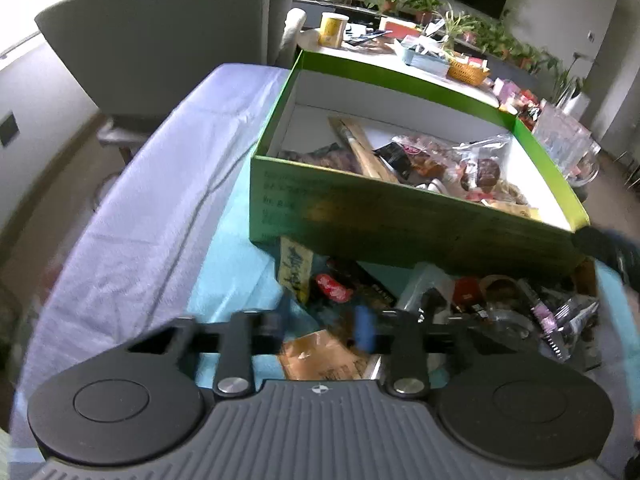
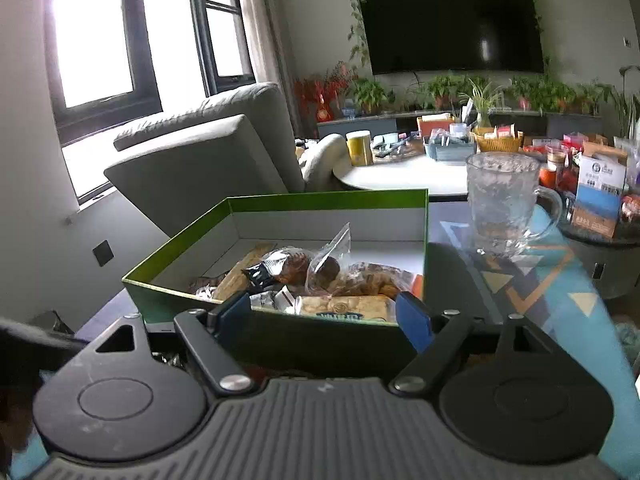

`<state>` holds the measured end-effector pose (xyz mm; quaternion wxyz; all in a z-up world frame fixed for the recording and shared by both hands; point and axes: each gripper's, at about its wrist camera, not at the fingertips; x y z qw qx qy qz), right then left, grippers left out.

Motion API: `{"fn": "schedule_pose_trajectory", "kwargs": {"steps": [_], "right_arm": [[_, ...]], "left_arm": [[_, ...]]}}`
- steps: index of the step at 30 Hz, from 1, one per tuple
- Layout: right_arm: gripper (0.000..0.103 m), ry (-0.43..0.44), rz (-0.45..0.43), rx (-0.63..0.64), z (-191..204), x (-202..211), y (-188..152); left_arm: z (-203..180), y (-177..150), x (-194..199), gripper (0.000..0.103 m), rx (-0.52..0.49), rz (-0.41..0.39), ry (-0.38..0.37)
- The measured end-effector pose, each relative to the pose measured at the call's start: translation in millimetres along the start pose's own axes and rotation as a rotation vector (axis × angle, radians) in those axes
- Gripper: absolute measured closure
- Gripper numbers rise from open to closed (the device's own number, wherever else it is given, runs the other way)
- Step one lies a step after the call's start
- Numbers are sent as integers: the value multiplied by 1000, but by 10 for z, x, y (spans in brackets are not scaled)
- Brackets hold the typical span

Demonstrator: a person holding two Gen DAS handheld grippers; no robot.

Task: Organize snacks

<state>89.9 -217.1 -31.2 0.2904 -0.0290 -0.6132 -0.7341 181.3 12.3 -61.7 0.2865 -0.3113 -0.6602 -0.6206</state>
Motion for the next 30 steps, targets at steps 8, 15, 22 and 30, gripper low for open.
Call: {"fn": "schedule_pose_trajectory", "kwargs": {"steps": [8,15,22,30], "right_arm": [[44,204,20,5,136,249,-216],[44,267,181,18,267,99,-458],[44,155,202,35,203,-127,-445],[44,179,161,37,135,-287,-420]], "left_arm": [[152,33,162,103,45,-68,18],[179,47,314,103,49,-118,7],[217,32,326,102,64,-107,4],[240,28,282,102,73,-90,6]]}}
Point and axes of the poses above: each gripper's, at about its wrist camera, not at the fingertips, and x roughly against the way its jaws point, z to its left, y to its top, and after that the axes turned 10 degrees about y, right-handed
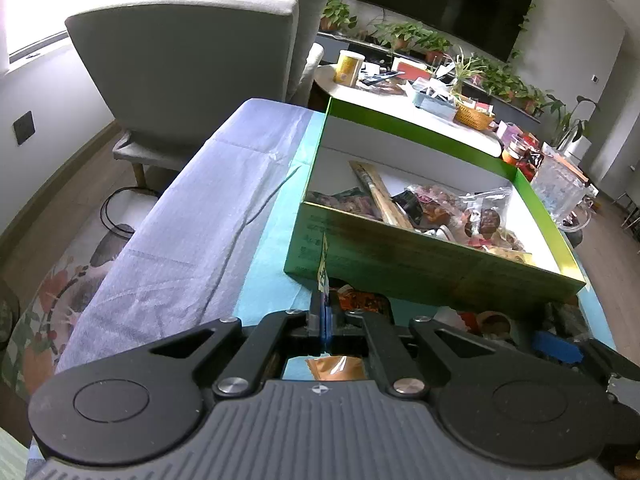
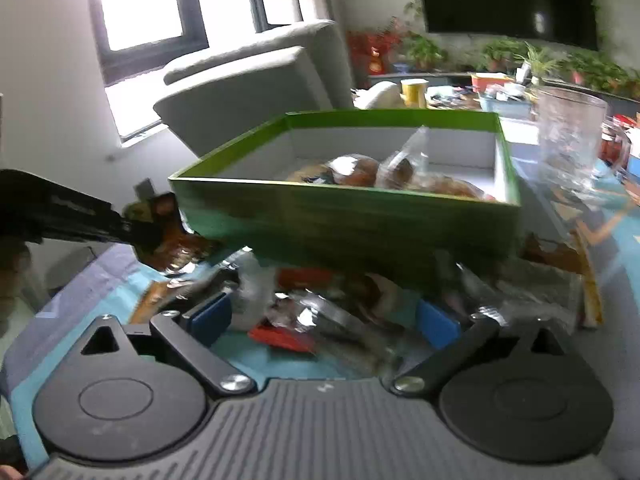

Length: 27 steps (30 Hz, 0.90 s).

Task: Organize snacks

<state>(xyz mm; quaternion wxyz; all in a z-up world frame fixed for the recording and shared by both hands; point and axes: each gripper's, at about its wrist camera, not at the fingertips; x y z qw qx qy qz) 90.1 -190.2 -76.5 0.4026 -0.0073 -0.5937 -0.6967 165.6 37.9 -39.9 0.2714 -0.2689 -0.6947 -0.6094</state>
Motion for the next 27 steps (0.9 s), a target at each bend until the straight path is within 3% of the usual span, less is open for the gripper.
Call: {"fn": "schedule_pose_trajectory", "kwargs": {"steps": [12,17,20,27], "right_arm": [[44,223,101,-17,197,315,-106],[44,127,82,-46,83,298,-81],[44,120,81,-49,40,220,-63],[44,9,134,97,248,32,-96]], "left_arm": [[71,-22,-9,102,19,11,3],[78,-47,4,102,19,13,1],[86,-52,3,102,17,16,3],[76,-37,-2,102,17,16,5]]}}
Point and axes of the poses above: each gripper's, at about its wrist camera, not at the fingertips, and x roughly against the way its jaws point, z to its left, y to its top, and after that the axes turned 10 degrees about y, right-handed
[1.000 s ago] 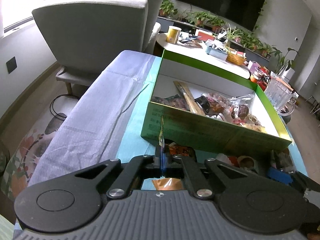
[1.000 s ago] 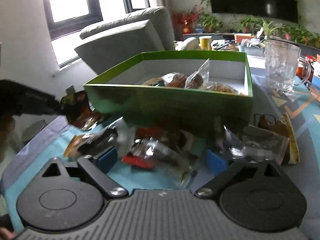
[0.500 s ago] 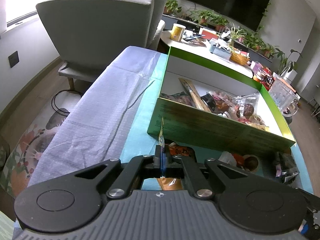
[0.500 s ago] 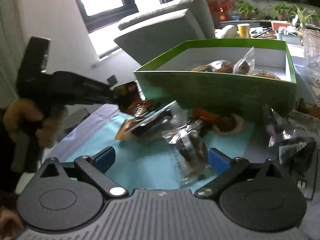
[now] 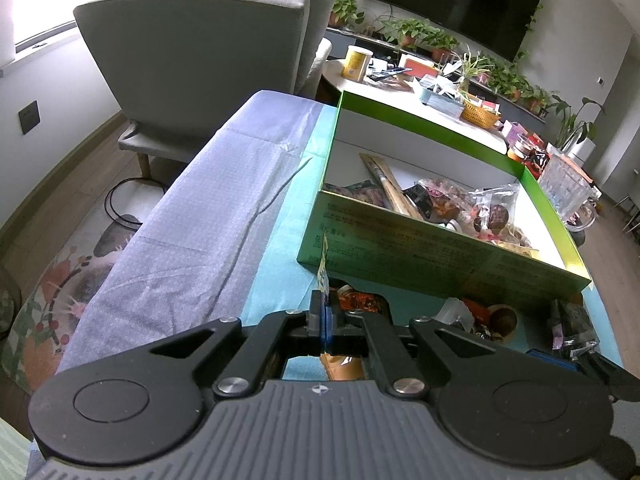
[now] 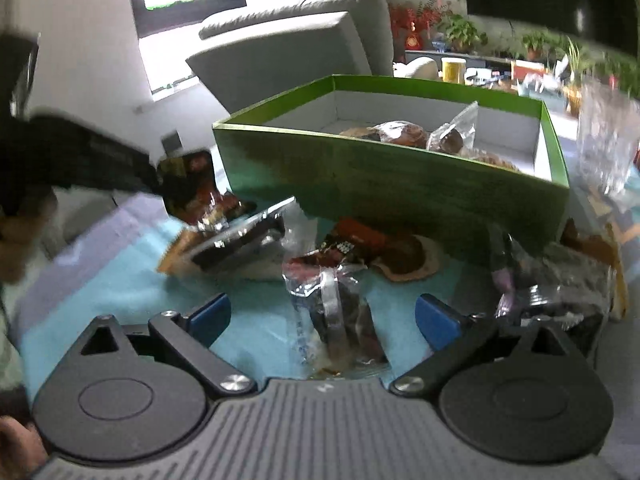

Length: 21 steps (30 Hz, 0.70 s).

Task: Organize snacks

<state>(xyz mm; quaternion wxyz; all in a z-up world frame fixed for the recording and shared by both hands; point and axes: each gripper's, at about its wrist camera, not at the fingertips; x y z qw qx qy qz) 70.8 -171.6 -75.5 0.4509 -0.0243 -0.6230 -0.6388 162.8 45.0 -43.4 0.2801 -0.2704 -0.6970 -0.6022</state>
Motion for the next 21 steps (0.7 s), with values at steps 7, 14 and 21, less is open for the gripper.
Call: {"fn": "schedule_pose_trajectory", "kwargs": {"steps": [7,14,21], "right_arm": [[45,-28,-23,-37,-34,114,-46],[44,29,-27,-49,132,281,-13],[44,177,45,-211,76,265,-65]], "left_arm": [[9,-8,0,102,-1,1,-7],[23,-10,20,102,5,0,-7],[29,-13,18,102,9,2,-8]]}}
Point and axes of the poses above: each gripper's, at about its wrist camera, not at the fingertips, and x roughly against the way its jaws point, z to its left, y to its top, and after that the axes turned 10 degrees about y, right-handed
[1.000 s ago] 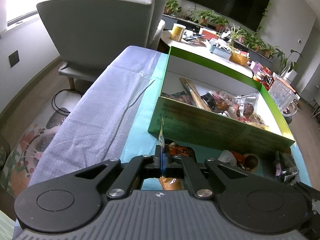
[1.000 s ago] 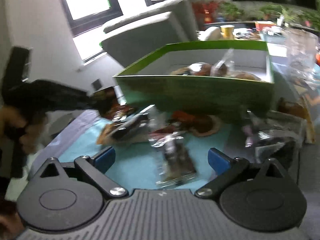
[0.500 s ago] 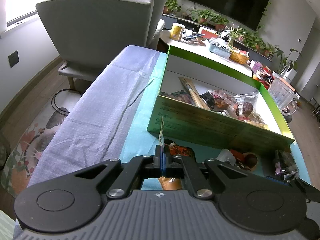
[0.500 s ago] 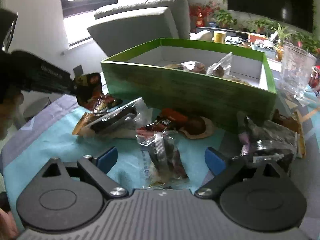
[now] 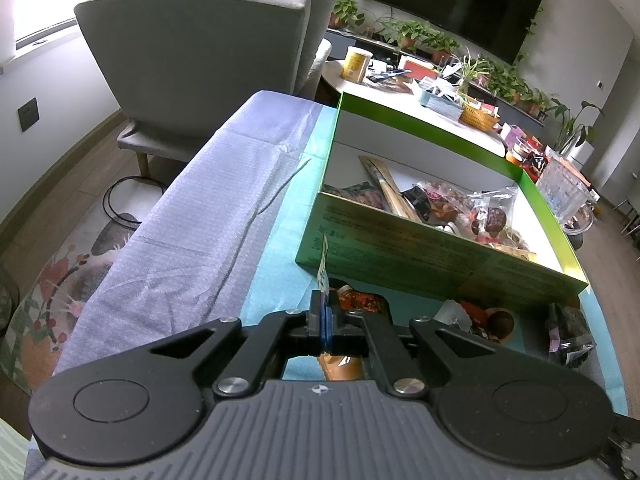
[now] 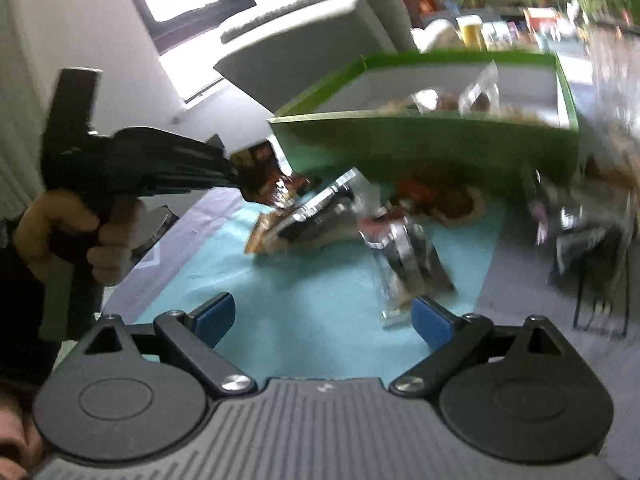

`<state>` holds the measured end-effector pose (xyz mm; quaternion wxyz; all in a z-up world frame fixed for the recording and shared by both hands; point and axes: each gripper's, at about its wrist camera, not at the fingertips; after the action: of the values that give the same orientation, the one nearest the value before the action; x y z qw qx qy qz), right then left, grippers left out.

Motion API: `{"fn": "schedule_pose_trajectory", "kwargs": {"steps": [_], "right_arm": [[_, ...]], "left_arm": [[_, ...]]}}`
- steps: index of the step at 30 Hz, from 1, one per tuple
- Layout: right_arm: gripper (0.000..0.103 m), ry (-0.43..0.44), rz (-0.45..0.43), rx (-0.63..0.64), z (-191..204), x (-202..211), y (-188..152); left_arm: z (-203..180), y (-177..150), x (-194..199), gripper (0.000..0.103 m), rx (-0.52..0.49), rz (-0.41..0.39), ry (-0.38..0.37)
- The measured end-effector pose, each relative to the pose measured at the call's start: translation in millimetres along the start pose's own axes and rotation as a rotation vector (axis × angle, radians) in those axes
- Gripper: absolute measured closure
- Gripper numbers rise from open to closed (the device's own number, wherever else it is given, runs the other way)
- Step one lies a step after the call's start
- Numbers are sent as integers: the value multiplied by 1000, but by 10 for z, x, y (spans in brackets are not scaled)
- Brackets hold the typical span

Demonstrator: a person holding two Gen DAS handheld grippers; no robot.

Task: Organize snacks

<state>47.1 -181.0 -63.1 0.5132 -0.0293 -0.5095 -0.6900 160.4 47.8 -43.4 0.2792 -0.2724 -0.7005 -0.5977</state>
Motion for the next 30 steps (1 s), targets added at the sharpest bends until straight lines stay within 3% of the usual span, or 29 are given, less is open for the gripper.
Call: {"fn": "schedule_pose_trajectory", "kwargs": {"steps": [7,10,13,17,24,26,30], "right_arm": [[44,-198,-101,-17,-225,-88,136],[44,-136,-114,-44,-233,-35,146],[44,-91,-80,61,-64,-59,68],[44,-118,-31,203,84,-223,97],[44,-25,-25,116,-110,-323,282],[44,-54,-1,178,-39,-305,224],[44,-196,14,315,-2,-302,62]], "left_arm": [[25,4,15,102,6,-4,2],[45,7,-3,102,15,-1,10],[35,-3,-32,102,17,6,17],[12,-31,-35,102,8,16,10],[50,-18,1,102,16,3,15],[64,-12,-15,102,20,4,19],[57,-36,-35,102,19,13,16]]}}
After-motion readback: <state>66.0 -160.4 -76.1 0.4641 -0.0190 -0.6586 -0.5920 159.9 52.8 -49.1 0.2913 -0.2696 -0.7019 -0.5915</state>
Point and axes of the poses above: each gripper's, at about its wrist camera, not at the fingertips, and x roughly against the way its jaws point, z to its left, y to its top, and after that the axes turned 10 degrees about y, right-handed
